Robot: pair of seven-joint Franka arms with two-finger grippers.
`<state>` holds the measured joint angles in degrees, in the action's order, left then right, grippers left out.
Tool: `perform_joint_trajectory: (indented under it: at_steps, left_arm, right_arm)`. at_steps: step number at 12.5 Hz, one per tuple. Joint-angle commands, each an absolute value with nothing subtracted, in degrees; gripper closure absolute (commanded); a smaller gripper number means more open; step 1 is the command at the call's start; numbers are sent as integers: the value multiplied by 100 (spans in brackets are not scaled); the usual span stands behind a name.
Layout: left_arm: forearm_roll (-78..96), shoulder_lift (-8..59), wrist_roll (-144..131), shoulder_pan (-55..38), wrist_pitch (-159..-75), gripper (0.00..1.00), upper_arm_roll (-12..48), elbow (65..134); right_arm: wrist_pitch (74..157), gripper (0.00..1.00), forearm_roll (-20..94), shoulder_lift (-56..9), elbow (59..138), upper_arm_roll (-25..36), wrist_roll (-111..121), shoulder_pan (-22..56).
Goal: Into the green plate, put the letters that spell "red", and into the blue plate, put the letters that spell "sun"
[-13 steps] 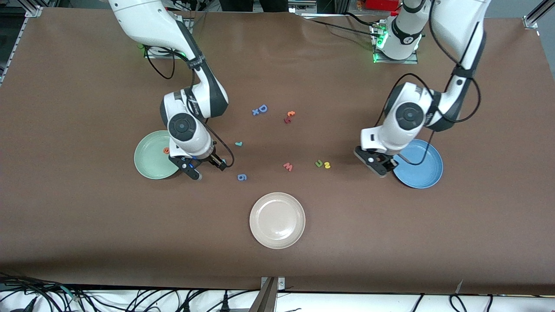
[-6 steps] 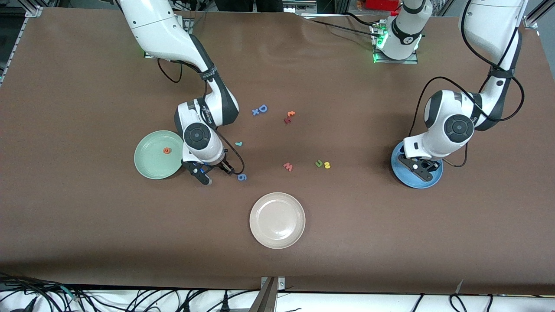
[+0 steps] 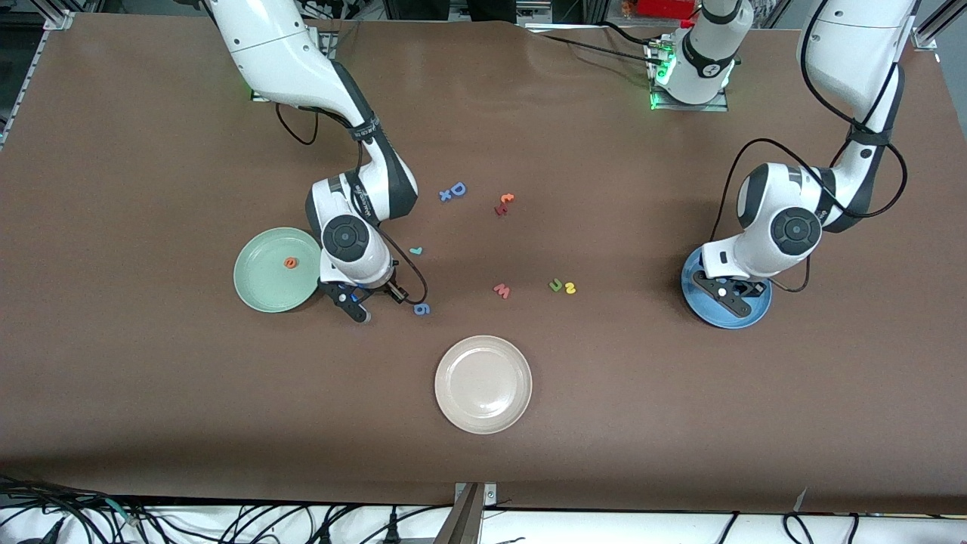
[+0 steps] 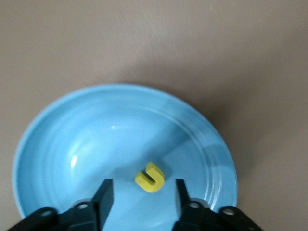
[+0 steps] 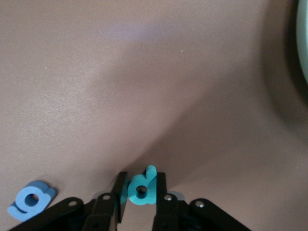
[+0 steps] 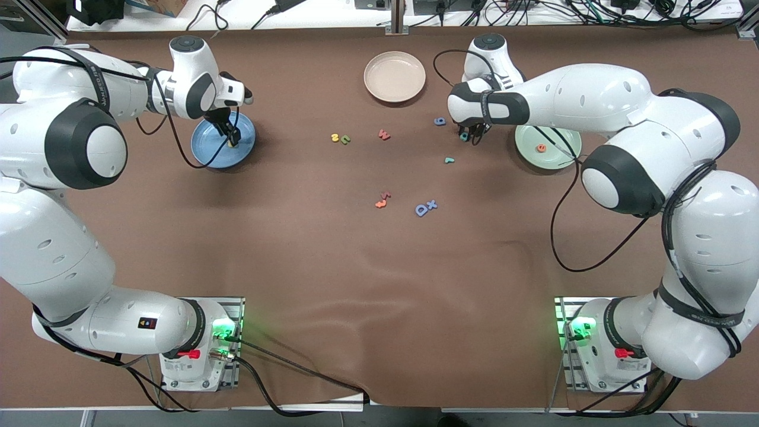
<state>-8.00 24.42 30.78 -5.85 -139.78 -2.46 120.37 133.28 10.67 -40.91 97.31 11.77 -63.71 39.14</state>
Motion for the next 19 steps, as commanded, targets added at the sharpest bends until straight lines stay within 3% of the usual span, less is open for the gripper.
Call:
perform_joint_trajectory:
  at_steps: [1,6,11,14,19]
  left_arm:
    - [-677,2084,3120,-668,-13878,24,42,11918]
    - [-107,2039,1343,-1272,-13878,28,492,11787]
    - [-88,2495,-903,-1994,-13895,28,510,11216]
    - [-1051,2820,712,-2127,-13966,27,501,10900]
    - [-1098,3198,2845,-2275,-14088,23,501,10635]
  right_arm:
    - [13298,98,1143,-4175,9642,1169,-6329,3929]
    - [12825,98,861,-3868,9598,1353,-5681,3929]
    - [11972,98,931,-3490,9641,2143,-3845,3894]
    - [11471,98,958,-3279,9790,2530,-3097,3858]
    - [11926,100,976,-2795,10861,2707,-2023,3578]
